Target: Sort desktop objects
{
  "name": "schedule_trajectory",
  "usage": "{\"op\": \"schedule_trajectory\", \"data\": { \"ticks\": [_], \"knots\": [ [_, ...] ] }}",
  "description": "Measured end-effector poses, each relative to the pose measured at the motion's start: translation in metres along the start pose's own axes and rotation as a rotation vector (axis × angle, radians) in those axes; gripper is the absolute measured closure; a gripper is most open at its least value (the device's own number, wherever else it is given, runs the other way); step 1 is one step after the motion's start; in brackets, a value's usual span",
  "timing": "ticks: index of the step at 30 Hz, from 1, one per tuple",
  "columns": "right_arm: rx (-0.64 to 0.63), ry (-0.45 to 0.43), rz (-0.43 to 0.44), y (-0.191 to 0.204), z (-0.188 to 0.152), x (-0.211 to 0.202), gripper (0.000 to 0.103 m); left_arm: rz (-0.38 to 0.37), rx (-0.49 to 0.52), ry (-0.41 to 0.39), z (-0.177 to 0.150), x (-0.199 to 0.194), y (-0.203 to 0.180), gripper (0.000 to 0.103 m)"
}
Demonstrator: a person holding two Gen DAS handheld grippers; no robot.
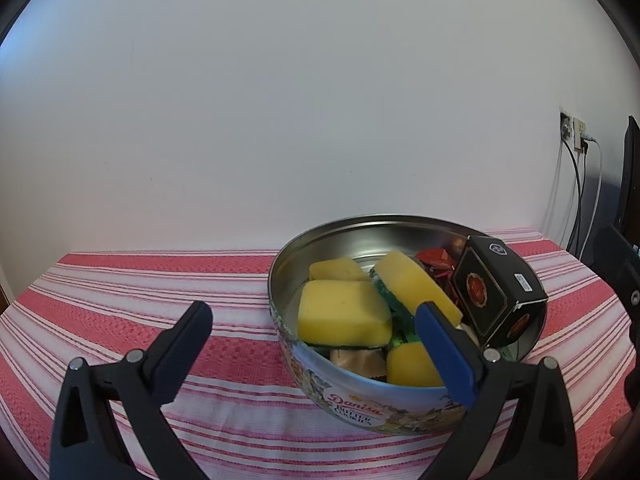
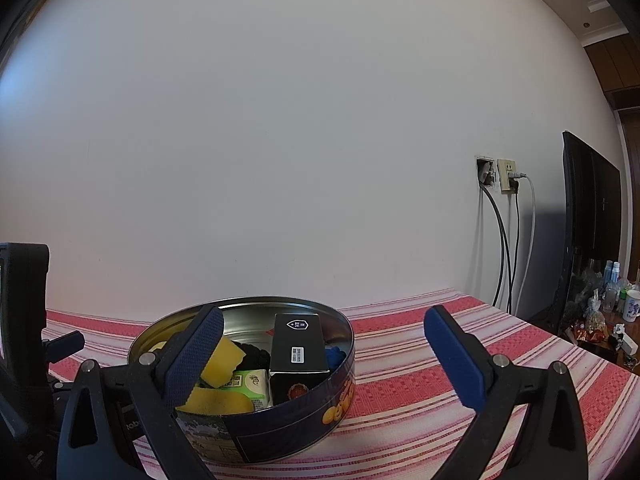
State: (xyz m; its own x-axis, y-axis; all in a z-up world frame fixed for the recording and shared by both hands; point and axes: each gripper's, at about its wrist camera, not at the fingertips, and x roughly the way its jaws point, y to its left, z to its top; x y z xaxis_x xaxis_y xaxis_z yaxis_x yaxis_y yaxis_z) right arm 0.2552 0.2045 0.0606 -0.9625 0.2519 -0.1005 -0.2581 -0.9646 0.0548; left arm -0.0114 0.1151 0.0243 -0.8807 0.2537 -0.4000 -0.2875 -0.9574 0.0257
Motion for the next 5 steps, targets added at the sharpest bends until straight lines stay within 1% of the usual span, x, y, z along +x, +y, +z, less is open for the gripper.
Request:
{"op": "schedule_trajectory", "data": {
  "ticks": [3,5],
  "knots": [
    [0.002,0.001,-0.002,-0.0012,0.0,0.0001,0.001,0.003,0.0,0.005,0.0005,0.0012,-0.0018,0.0],
    [0.007,-0.007,-0.021,-0.0033,0.0003,-0.0011,0.001,0.001,0.001,0.017,0.0005,0.0032,-0.0023,0.0]
  ]
}}
